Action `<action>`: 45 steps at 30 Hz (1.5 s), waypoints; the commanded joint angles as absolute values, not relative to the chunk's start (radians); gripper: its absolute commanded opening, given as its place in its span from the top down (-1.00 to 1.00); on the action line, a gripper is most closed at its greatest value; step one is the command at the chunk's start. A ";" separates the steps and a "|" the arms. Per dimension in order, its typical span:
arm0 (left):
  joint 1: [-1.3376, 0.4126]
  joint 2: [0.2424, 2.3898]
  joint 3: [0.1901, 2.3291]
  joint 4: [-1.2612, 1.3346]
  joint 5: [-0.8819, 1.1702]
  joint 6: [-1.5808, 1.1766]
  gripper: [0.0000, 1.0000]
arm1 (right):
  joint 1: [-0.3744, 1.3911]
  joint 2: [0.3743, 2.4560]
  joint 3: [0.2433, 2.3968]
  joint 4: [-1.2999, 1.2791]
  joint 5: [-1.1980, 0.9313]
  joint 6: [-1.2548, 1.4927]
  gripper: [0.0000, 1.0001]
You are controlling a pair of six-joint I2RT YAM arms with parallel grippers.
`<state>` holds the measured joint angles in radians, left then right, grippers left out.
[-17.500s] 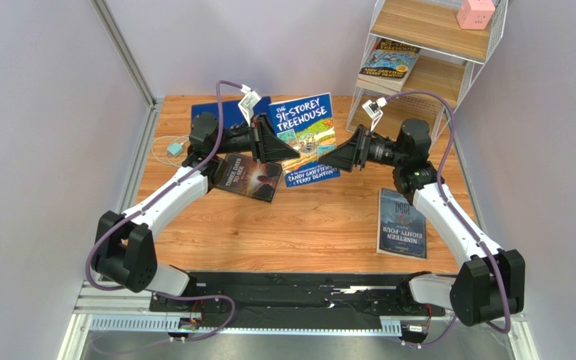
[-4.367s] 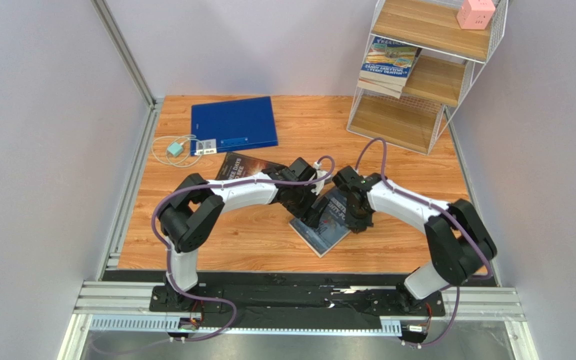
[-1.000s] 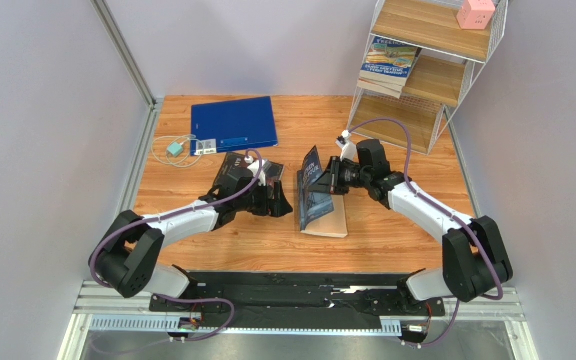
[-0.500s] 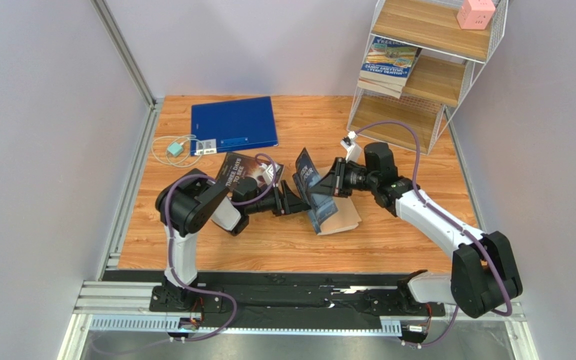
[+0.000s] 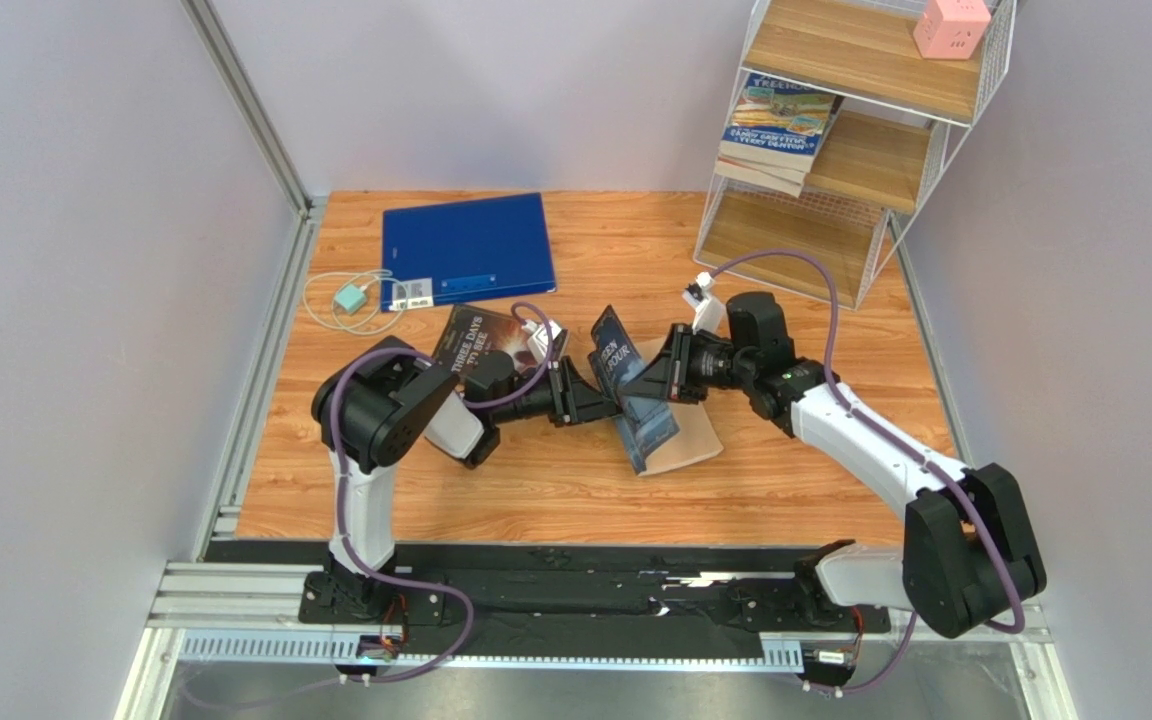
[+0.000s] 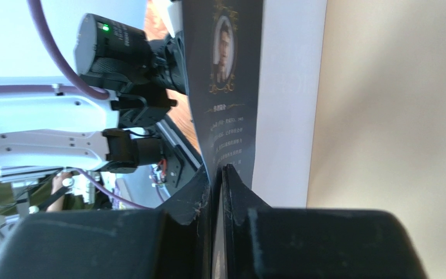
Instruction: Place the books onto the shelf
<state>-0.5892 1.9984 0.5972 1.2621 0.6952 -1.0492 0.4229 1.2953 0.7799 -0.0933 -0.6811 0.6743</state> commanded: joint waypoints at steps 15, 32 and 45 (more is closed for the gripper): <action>-0.594 1.886 0.710 1.123 0.660 -0.875 0.04 | 0.425 1.407 0.899 -0.589 -0.029 0.522 -0.22; -0.604 1.784 0.955 0.057 0.374 -0.540 1.00 | 0.425 1.603 0.897 -0.516 0.094 0.515 -0.19; -0.644 1.968 1.072 -0.058 0.413 -0.545 1.00 | 0.420 1.505 0.795 -0.264 -0.161 0.505 -0.04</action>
<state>-0.6296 1.9087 1.0489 -0.0177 0.4080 -0.5621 0.4156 1.5501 0.8471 -0.4202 -0.0120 0.5144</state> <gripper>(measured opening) 0.000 0.543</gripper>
